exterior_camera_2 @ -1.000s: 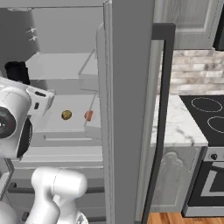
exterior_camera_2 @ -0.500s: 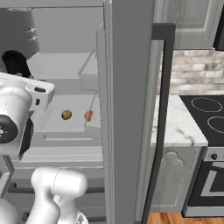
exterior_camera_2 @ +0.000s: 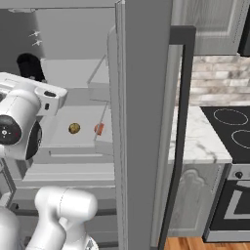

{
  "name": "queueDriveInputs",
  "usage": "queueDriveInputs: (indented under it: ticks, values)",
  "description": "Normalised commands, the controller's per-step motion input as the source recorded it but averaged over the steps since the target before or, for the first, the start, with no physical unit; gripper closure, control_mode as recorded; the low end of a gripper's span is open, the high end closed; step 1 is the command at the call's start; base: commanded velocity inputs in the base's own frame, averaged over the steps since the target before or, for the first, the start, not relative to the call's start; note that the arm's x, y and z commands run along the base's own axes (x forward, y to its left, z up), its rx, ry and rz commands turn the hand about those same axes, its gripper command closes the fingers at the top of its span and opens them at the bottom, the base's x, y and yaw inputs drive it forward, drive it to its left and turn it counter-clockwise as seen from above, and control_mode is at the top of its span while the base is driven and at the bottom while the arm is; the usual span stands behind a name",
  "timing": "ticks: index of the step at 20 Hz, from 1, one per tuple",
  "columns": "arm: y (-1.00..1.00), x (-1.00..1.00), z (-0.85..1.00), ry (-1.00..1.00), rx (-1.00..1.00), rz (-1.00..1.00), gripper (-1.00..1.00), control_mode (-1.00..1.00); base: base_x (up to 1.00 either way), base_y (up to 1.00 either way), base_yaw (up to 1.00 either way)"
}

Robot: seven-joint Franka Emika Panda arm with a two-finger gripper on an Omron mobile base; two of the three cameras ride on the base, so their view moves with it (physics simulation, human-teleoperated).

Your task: Move the onion and potato from the top shelf to the second highest shelf to make space. Then, place the pitcher from the counter on the cleared top shelf.

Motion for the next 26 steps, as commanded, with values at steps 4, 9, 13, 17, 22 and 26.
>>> queueDriveInputs:
  ticks: [4,9,13,17,22,26]
  values:
    - [0.13,0.47,0.00,0.05,0.00,-0.08,1.00,-1.00,0.00,0.00,0.00]
    - [0.23,0.44,0.02,0.01,0.00,-0.05,1.00,-1.00,0.00,0.00,0.00]
    - [0.18,0.48,0.07,0.00,0.00,-0.04,1.00,-1.00,0.00,0.00,0.00]
    - [0.08,0.44,0.08,0.00,0.00,-0.03,1.00,-1.00,0.00,0.00,0.00]
    - [0.00,0.42,0.01,0.00,0.03,-0.01,1.00,-1.00,0.00,0.00,0.00]
    - [-0.01,0.45,0.00,0.00,0.04,0.00,1.00,-1.00,0.00,0.00,0.00]
